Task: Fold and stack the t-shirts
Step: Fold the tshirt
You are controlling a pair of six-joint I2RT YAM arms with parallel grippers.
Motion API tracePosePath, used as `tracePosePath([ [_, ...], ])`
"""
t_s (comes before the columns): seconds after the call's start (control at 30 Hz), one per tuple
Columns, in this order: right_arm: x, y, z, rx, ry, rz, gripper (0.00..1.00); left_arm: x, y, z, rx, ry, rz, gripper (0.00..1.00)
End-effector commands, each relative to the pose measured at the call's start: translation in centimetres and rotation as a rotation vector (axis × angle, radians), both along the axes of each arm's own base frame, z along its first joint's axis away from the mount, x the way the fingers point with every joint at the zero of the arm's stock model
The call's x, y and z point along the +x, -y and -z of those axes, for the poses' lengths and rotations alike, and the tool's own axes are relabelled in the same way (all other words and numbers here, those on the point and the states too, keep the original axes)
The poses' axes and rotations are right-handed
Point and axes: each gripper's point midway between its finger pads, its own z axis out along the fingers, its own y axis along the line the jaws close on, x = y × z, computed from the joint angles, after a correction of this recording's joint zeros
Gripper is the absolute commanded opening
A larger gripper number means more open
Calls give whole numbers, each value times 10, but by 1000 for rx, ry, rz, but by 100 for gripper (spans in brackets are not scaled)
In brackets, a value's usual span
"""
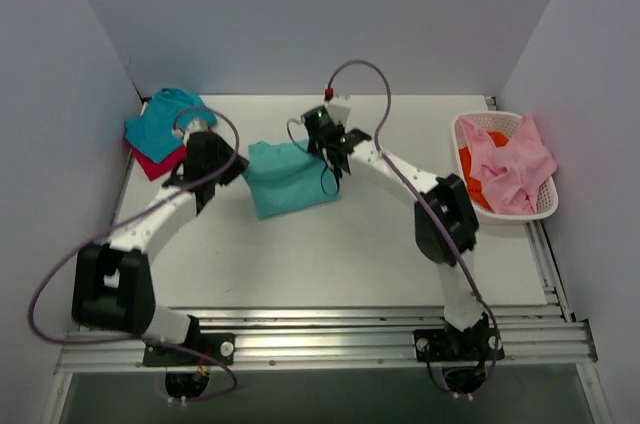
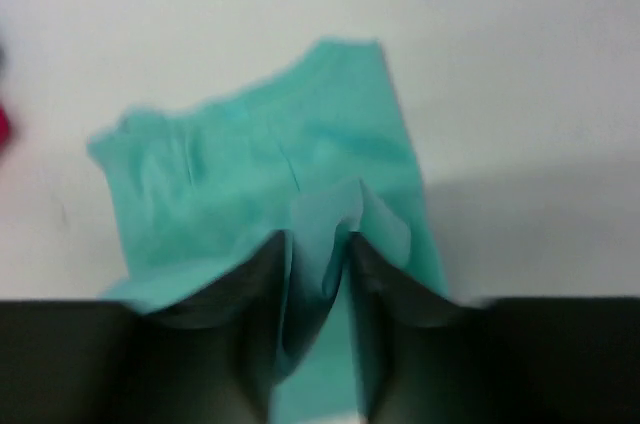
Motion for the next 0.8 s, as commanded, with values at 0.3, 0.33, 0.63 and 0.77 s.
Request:
tracePosePath([
  [0.3, 154, 72, -82, 156, 201, 80, 100, 221, 1, -105, -197, 322, 314, 94],
  [0.33, 154, 71, -111, 218, 319, 81, 100, 211, 1, -140, -180, 420, 317, 94],
  [0.63, 73, 63, -83, 107, 237, 25, 100, 113, -21, -97, 44, 241, 151, 94],
  [0.77, 48, 72, -76, 132, 226, 35, 100, 87, -36, -50, 119, 111, 100, 94],
])
